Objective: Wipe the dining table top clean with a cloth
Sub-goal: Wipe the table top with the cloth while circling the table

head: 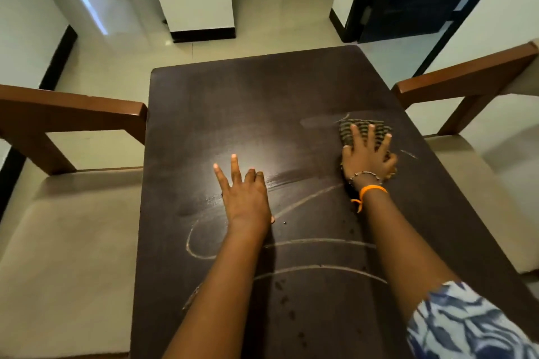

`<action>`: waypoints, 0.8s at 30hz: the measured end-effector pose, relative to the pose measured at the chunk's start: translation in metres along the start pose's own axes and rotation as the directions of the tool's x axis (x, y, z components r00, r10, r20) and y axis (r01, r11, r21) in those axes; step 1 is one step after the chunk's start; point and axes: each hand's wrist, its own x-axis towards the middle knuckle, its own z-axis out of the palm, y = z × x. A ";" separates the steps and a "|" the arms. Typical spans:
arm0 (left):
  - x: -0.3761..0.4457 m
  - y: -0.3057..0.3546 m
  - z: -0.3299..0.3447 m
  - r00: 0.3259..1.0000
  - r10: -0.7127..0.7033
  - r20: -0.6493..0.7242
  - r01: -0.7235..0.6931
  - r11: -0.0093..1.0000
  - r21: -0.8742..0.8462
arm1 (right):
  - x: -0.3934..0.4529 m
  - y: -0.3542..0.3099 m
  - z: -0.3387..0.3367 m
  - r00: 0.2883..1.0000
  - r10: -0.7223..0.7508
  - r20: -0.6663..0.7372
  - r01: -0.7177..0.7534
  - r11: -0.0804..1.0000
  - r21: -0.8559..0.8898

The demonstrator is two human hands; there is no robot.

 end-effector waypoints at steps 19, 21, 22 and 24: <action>0.032 0.064 -0.016 0.999 0.015 0.030 -0.012 0.996 -0.092 | 0.093 0.072 -0.020 0.984 -0.167 0.069 0.167 0.986 0.000; 0.035 0.071 -0.014 1.000 -0.001 0.028 0.002 0.998 -0.059 | 0.103 0.078 -0.019 1.000 -0.008 0.026 0.008 1.000 0.017; 0.035 0.073 -0.013 1.000 -0.009 0.027 0.010 0.999 -0.048 | 0.105 0.072 -0.016 0.999 0.042 0.014 -0.043 0.999 0.024; 0.034 0.073 -0.010 1.000 -0.010 0.016 0.011 0.999 -0.032 | 0.105 0.048 -0.011 0.998 0.059 0.014 -0.060 0.997 0.038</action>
